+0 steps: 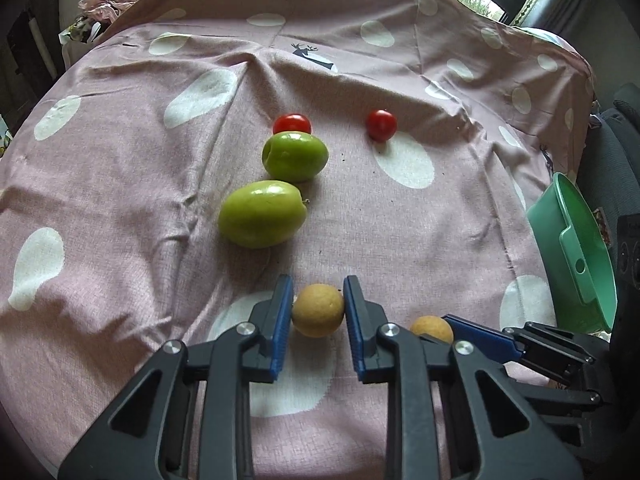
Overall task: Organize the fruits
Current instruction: 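Close the left gripper on a brown fruit while the right grips another, then carry both held brown fruits over the green bowl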
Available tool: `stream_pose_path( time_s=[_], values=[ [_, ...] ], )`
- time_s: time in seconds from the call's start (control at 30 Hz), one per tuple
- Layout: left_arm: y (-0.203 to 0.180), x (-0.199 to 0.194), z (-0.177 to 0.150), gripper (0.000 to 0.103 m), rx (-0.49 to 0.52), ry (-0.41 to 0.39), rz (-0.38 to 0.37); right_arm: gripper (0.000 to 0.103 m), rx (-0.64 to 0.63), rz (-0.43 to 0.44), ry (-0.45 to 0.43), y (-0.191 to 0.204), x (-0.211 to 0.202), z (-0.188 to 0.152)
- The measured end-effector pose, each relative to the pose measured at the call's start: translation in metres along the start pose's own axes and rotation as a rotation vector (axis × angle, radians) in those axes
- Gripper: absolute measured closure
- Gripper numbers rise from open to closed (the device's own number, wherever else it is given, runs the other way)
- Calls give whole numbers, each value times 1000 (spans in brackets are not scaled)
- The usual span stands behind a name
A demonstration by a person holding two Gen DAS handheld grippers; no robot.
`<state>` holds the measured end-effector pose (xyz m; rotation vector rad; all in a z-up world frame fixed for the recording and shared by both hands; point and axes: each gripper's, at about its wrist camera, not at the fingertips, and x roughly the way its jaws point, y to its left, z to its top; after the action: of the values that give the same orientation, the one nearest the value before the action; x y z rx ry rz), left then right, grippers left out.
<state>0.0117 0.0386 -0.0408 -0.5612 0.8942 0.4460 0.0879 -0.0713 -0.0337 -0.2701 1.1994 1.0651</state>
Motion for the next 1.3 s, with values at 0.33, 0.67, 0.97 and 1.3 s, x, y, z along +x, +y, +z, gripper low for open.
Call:
stream_pose_path(
  time_s=[0.33, 0.67, 0.97, 1.3],
  values=[
    [-6, -28, -1, 78, 6, -76, -23, 75, 30, -4, -70, -9, -23, 2],
    [-31, -61, -1, 78, 33, -162, -74, 75, 99, -17, -189, -33, -63, 5],
    [-93, -80, 4, 78, 119, -227, -162, 75, 199, -45, -347, -70, -115, 2],
    [-145, -66, 12, 78, 156, -225, -223, 75, 337, -104, -475, -117, -156, -9]
  ],
)
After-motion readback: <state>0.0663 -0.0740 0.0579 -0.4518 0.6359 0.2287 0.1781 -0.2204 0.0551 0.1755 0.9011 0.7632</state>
